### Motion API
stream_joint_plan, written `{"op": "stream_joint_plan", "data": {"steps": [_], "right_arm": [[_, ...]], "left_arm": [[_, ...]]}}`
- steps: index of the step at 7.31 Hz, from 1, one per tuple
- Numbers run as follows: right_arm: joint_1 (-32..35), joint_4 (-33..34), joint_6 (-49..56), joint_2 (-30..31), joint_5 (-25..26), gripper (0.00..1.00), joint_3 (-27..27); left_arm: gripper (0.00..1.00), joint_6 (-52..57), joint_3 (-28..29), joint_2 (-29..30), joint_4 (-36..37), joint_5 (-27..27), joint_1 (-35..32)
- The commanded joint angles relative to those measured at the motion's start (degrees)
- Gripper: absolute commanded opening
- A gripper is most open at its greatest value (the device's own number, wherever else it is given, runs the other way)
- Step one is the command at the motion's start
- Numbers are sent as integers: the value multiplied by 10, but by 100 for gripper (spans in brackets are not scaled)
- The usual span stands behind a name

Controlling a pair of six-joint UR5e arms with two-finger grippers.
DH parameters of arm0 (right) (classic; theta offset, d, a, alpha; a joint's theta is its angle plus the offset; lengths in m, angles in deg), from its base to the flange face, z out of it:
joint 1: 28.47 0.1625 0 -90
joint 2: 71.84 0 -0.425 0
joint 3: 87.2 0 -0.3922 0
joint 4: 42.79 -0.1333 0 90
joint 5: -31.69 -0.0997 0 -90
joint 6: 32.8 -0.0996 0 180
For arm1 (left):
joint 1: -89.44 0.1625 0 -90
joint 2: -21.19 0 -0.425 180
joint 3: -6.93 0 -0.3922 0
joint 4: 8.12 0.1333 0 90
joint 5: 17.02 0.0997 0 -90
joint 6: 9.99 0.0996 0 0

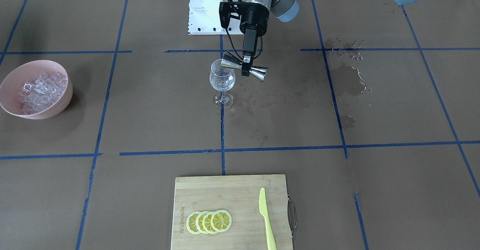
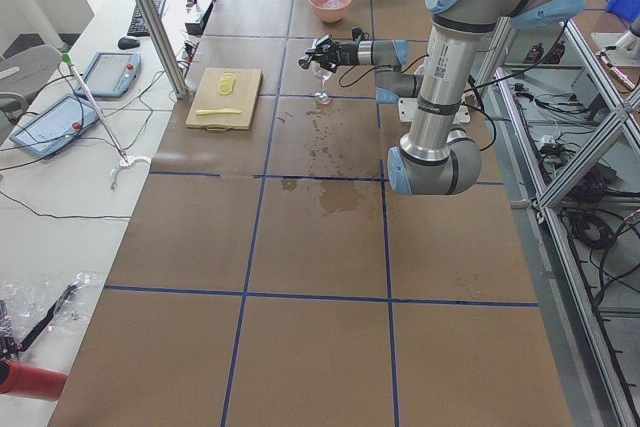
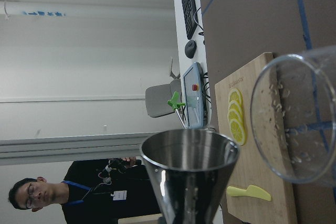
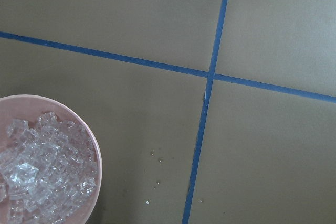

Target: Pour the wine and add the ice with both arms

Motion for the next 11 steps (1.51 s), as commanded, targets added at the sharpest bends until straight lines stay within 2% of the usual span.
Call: {"op": "stream_joint_plan", "data": {"steps": [1,3,4,8,9,11], "right_arm": [[0,0,0,0,0,100,0],[0,0,1,-1,-1,100,-3],[0,0,1,0,-1,100,-3],[-1,-12,2,-1,0,100,0],[-1,-12,2,-1,0,100,0],[0,-12,2,-1,0,100,0]], "left_arm": [[0,0,-16,2,-12,-2,-1],[0,2,-46,-7,-52,-20,-8],[0,2,-54,-15,-75,-49,-16],[0,-8,-67,-112,-192,-117,-49],[0,-41,-67,-151,-223,-160,-67],[0,-109,-71,-251,-300,-305,-137]]}}
